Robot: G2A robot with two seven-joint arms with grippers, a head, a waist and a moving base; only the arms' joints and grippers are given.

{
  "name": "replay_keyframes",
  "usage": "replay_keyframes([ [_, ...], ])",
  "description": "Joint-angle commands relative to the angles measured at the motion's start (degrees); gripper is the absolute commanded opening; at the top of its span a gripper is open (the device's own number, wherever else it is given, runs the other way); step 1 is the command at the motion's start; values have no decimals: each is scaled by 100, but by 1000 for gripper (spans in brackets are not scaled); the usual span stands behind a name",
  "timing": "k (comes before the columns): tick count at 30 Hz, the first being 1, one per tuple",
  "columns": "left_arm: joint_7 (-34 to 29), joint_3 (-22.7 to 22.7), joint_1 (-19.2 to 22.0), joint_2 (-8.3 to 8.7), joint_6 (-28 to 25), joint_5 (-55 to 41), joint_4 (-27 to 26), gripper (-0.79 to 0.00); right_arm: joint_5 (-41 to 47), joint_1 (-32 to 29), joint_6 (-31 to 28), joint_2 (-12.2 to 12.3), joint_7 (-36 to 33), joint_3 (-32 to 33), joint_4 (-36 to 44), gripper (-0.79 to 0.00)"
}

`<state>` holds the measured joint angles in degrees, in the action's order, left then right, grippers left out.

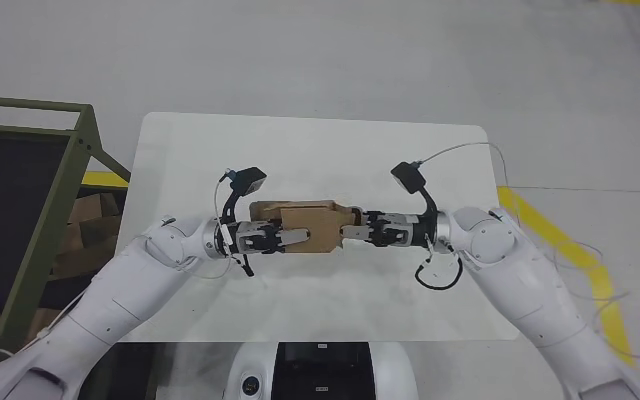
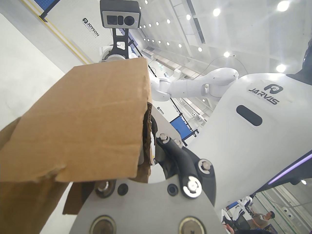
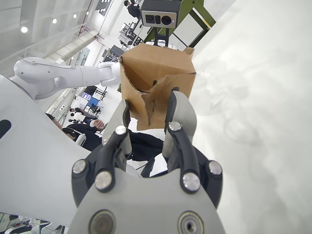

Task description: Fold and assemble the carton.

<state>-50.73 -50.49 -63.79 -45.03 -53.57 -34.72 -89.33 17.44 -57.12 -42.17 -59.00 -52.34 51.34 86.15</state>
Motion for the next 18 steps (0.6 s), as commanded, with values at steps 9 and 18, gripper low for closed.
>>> replay_keyframes([
  [9,103,160,104,65,-102,-28,65,-785,297,146,-225,-88,-225,-171,-153,-548],
  [18,243,290,175,130,-242,-15,31,-785,294,227,-171,-140,-273,-228,-307,-545],
])
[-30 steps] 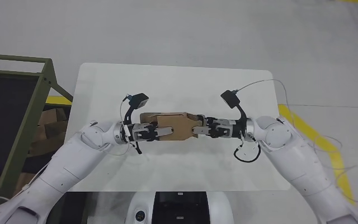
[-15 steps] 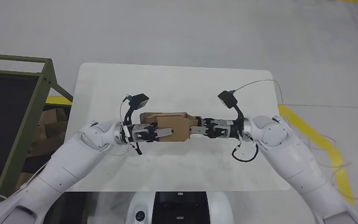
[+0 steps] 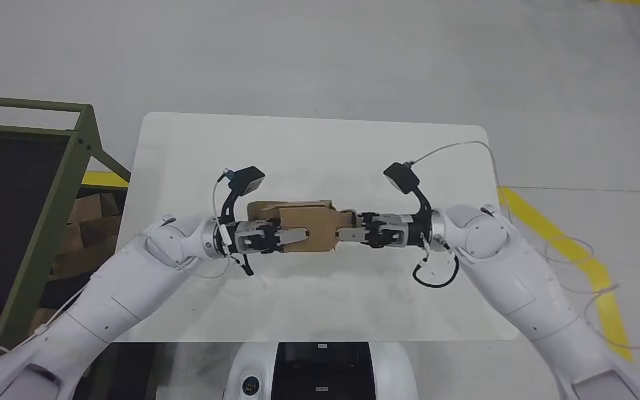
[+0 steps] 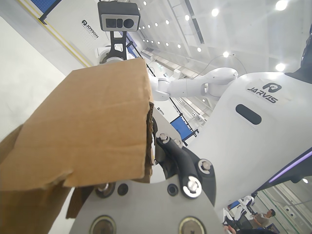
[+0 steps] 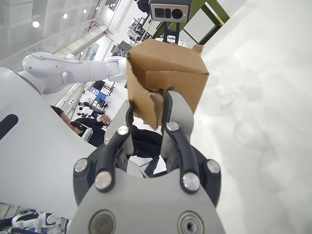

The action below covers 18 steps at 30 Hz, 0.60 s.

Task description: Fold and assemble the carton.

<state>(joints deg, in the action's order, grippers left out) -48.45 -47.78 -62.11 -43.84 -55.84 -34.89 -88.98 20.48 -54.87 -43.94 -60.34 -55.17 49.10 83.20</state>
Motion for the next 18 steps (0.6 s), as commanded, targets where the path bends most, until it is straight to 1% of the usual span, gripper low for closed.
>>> replay_keyframes([
  [1,25,34,14,19,-24,-2,-4,-785,-14,6,7,-11,18,-5,-26,-545],
  [6,81,116,60,60,-80,-3,-8,-785,-50,28,39,-38,42,-25,-75,-548],
  [11,115,209,117,94,-114,4,-11,-785,-65,81,67,-74,-5,-82,-70,-570],
  [13,129,246,138,105,-128,-2,-5,-785,-66,101,55,-86,-29,-95,-62,-640],
  [14,128,266,151,111,-127,-3,-3,-785,-71,108,55,-91,-43,-102,-61,-662],
  [18,145,337,203,128,-144,-10,6,-785,-80,134,76,-110,-87,-127,-66,-671],
])
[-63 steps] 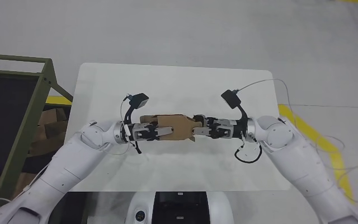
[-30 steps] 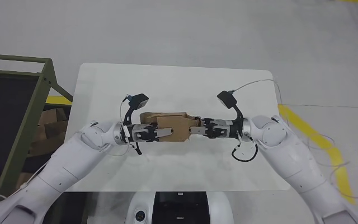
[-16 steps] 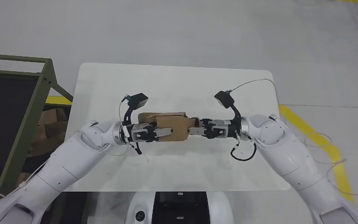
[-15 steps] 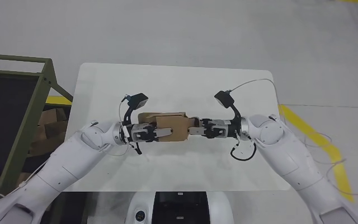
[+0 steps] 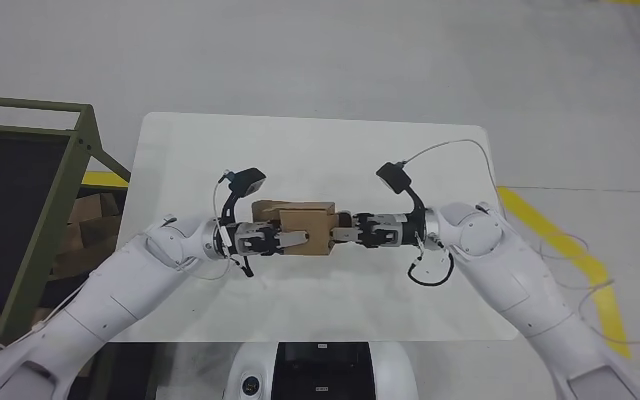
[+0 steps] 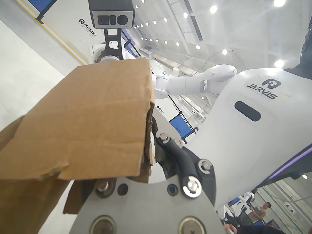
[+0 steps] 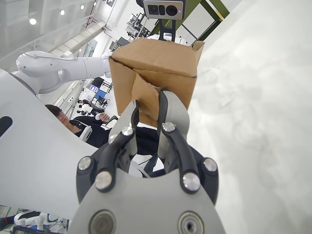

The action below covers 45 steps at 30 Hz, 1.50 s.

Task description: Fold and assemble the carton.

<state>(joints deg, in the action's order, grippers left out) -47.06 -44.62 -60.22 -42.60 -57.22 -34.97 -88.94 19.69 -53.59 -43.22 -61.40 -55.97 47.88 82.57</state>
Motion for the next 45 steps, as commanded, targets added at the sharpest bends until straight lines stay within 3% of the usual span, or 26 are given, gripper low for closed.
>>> replay_keyframes([
  [1,9,39,27,8,-9,2,4,-785,6,9,12,-10,-15,-11,-9,-674],
  [10,42,201,131,43,-41,-38,19,-785,-22,93,78,-63,-98,-87,-12,-671],
  [22,78,292,192,103,-78,-90,32,-785,-427,54,142,-74,158,52,12,-551],
  [39,78,308,206,124,-78,-136,52,-785,-1164,-1065,27,284,880,1449,1042,-585],
  [45,78,347,242,111,-78,-118,57,-785,-1212,-1163,116,304,615,1356,1376,-597],
])
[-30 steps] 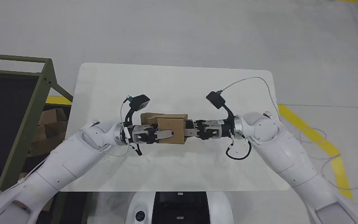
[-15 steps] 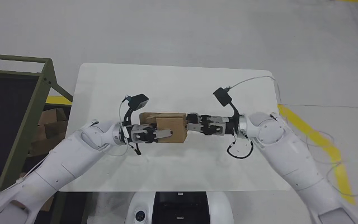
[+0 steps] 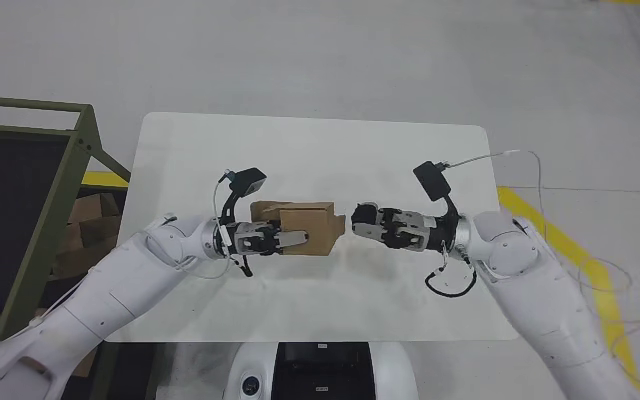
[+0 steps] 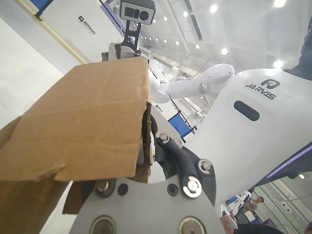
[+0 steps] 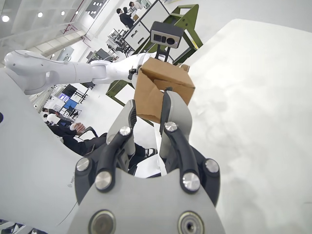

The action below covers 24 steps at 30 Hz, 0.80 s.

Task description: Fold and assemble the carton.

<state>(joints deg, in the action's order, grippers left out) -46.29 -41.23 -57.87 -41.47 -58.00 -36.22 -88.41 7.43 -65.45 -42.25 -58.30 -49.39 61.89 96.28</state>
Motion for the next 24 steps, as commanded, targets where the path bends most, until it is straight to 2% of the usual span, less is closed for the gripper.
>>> replay_keyframes([
  [1,0,13,12,-4,0,6,6,-785,33,46,31,-13,-94,-103,3,-616],
  [12,0,1,13,1,0,20,-12,-785,157,521,205,-143,-241,-616,-431,-613],
  [20,0,24,26,0,0,32,-23,-785,140,708,262,-220,-209,-843,-573,-683],
  [24,0,37,31,-1,0,24,-15,-785,142,820,300,-264,-237,-976,-611,-693],
])
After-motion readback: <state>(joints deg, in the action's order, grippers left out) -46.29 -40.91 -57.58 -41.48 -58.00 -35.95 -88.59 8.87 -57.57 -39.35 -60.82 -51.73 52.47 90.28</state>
